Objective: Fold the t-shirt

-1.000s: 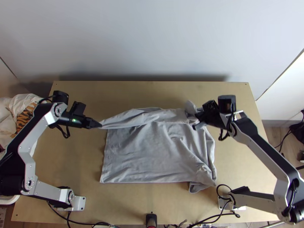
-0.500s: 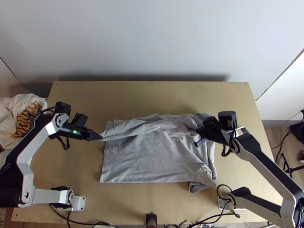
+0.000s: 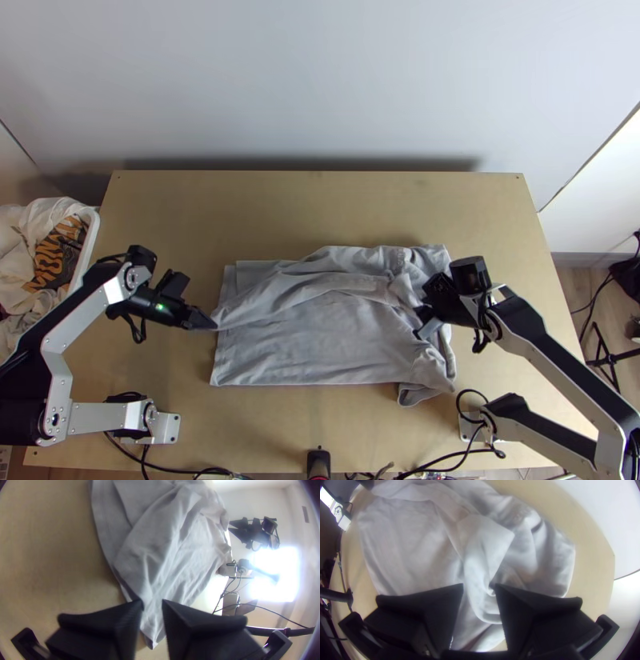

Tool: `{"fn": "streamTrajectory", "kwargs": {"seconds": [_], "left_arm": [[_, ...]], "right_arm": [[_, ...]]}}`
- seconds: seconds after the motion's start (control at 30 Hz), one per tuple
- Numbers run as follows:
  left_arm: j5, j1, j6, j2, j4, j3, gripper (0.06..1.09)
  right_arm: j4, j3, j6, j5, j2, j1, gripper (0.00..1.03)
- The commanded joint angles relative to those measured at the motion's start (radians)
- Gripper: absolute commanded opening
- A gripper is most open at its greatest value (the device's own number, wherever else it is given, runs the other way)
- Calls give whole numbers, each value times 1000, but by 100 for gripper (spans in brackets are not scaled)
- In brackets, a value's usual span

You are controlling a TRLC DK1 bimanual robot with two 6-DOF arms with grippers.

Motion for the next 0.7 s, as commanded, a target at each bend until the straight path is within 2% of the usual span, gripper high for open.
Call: {"fn": "streamTrajectory", "kwargs": {"seconds": [0.0,0.07,0.1,0.23,0.3,0.53,0.67], "left_arm": [[-13,2,46,17,-54,-62,104],[-13,33,55,35,-56,-51,104],[-13,53,54,43,-57,-40,104],[-33,108,66,15,-108,13,104],[-58,105,101,-37,-144,21,104],[-107,97,192,-94,-221,4,102],[-154,48,210,-58,-243,-23,101]], "right_arm": [[-59,-56,4,37,-33,8,79],[-59,-62,36,37,-47,-1,97],[-64,-57,54,37,-51,-7,99],[-131,-10,105,37,-103,-33,99],[-183,-2,103,37,-128,-48,99],[-291,-74,10,39,-269,-91,99],[-324,-40,-42,37,-293,-147,99]]}}
